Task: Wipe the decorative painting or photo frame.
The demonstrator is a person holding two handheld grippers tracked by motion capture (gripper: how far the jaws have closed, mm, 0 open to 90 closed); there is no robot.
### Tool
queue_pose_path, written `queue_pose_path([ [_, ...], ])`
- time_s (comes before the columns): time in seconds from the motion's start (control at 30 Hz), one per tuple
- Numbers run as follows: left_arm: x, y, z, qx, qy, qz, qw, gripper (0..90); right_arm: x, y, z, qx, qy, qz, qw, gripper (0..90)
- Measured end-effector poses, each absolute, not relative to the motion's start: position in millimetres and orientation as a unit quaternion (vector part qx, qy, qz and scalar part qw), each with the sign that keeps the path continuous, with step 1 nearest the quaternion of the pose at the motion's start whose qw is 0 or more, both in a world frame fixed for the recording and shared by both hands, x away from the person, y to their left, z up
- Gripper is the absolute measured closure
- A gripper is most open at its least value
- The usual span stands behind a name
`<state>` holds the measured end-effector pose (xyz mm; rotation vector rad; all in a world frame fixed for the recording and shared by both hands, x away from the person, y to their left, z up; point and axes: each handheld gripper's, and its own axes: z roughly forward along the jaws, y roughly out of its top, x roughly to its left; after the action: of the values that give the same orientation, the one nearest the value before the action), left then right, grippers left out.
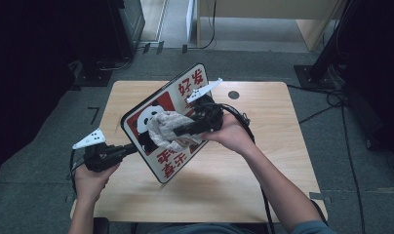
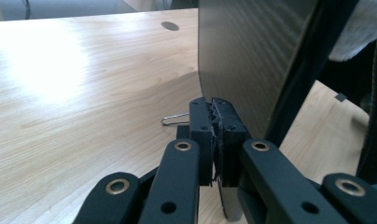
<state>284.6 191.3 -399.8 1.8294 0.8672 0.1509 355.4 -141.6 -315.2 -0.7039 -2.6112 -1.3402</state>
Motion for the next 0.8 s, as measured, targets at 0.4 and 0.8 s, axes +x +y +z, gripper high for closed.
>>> queue_pose_path([
  [0.4,286,189,-398,0.759,0.354,0.057,0.543,89.8,354,-105,-265,-0.197,-0.865,-0.459,0.044,65.9],
  [0.8,287,187,-397,0.762,0.343,0.049,0.547,89.8,357,-96,-270,-0.194,-0.867,-0.457,0.039,65.9],
])
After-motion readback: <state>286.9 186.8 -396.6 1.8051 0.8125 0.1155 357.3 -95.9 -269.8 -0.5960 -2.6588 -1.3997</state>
